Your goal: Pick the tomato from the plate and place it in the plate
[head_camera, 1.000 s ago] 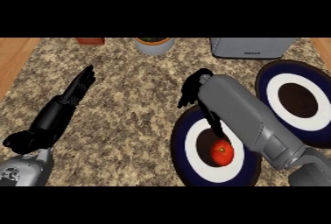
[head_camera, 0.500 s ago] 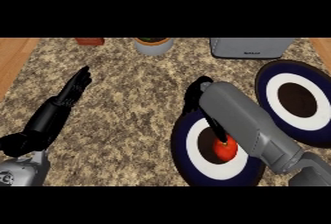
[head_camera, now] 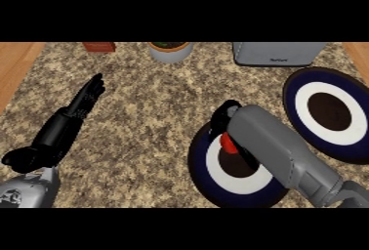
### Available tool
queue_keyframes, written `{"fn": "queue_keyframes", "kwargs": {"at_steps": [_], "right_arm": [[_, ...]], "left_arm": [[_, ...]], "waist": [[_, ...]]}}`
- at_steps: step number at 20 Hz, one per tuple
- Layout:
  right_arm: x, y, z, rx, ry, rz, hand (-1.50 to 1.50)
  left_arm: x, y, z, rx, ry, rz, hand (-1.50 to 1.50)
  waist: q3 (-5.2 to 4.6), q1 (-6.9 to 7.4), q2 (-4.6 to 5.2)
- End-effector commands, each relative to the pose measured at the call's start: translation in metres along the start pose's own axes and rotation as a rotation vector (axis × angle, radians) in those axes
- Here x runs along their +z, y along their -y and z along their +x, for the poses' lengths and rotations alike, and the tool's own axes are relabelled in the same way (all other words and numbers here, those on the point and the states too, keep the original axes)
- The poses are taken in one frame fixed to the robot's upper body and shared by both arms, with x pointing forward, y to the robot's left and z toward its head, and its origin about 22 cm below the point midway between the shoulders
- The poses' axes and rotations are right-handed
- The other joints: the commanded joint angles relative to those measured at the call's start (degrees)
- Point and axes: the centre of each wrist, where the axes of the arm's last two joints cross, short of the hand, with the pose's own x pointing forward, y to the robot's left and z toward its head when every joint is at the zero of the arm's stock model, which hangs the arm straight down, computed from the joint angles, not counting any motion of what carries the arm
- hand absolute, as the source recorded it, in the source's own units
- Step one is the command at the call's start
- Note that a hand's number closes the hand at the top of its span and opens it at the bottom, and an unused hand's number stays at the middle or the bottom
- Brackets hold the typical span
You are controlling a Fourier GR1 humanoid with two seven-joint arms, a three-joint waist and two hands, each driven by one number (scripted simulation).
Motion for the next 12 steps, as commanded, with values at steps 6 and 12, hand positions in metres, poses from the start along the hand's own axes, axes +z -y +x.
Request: {"fn": "queue_keyframes", "kwargs": {"at_steps": [6,12], "right_arm": [[-0.036,-0.033,-0.003,0.078,-0.008,0.212,-1.5],[-0.044,-0.042,0.002,0.098,-0.007,0.191,-1.5]], "left_arm": [[0.017,-0.011,-0.003,0.006,-0.019,-0.009,0.0],[-0.002,-0.006,0.005,-0.003,-0.011,-0.002,0.0]], "waist": [[-0.04,-0.37,0.19],[0.0,-0.33,0.5]]}}
